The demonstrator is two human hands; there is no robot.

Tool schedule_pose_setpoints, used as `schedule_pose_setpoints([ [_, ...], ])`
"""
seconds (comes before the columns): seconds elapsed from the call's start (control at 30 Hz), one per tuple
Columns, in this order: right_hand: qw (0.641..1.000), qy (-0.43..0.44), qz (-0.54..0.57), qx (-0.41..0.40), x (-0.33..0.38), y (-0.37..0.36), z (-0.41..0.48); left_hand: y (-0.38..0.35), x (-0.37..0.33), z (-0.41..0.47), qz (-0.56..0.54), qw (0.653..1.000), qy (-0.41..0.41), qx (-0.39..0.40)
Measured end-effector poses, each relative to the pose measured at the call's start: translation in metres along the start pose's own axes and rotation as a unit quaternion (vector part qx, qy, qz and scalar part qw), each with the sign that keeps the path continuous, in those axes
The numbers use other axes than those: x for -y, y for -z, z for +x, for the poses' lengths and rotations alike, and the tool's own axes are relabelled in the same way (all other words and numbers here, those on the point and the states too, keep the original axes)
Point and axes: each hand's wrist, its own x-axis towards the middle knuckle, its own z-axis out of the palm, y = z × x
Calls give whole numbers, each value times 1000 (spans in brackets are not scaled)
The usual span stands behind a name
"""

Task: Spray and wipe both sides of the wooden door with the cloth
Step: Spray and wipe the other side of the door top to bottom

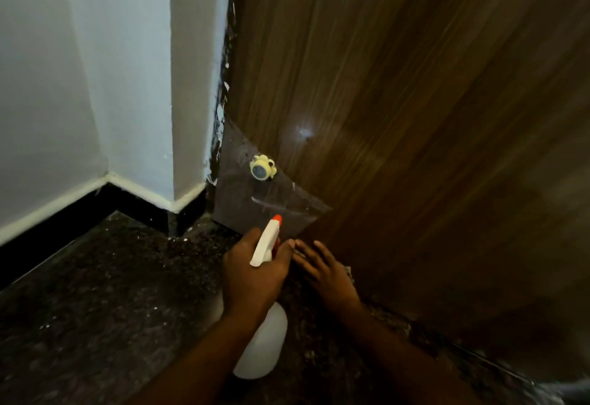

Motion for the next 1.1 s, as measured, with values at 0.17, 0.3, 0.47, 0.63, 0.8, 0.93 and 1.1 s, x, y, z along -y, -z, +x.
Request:
schedule_pose_setpoints([
  [0.17, 962, -152, 40, -225, -71, 38, -13, 10, -6, 17, -21, 1000, -12, -16],
  [0.3, 899, -306, 91, -299, -75, 66, 3, 22, -6, 24, -23, 999, -25, -28],
  [0.47, 992, -89, 13, -90, -19, 39, 56, 39, -1, 30, -13, 999, 2, -35],
  [0.63, 997, -9, -71, -26, 19, 41, 80, 55, 3, 38, 0, 998, 5, -70],
  [0.8, 970, -135, 22, -201, -35, 74, 45, 57, -1, 36, 13, 997, -26, -67],
  [0.93, 902, -338, 114, -242, -70, 77, -18, 50, -1, 30, 45, 999, 12, -12],
  [1.1, 897, -345, 111, -254, -74, 64, -21, 47, -5, 20, 62, 997, 41, 1],
])
